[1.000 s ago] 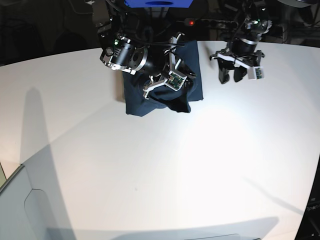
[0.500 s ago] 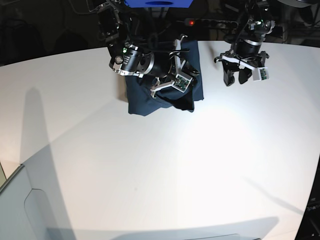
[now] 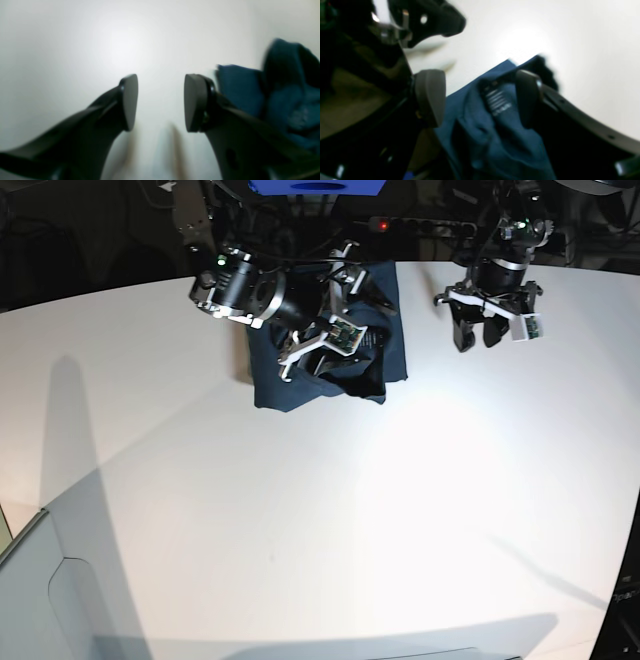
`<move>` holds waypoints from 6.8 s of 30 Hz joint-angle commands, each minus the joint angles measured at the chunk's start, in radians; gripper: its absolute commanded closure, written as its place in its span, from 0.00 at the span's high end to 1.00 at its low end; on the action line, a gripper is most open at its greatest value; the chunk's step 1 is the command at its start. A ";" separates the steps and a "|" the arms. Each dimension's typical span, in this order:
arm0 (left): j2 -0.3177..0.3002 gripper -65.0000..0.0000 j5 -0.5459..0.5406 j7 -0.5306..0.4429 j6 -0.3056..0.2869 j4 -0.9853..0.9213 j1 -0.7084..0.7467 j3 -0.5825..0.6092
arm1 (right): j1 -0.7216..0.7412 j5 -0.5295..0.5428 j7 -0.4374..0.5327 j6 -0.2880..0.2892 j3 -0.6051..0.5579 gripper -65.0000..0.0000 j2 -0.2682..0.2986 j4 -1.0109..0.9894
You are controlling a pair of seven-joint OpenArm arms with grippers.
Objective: Fold the T-shirt properly
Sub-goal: 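Press and smooth the folded bundle with the right gripper, then grasp the bundle's sides with both grippers and lift it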
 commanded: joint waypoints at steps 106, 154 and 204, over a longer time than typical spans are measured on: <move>0.129 0.57 -0.004 0.070 -0.001 0.100 -0.153 0.143 | 0.060 -0.171 0.020 0.015 0.061 0.68 0.098 -0.023; 0.143 0.00 -0.011 0.063 0.000 -0.076 -0.219 0.221 | 0.062 -0.174 0.020 0.015 0.132 0.68 0.098 -0.032; 0.134 0.54 -0.011 0.072 0.003 -0.004 -0.115 0.143 | 0.071 -0.171 0.022 0.015 0.130 0.68 0.092 -0.083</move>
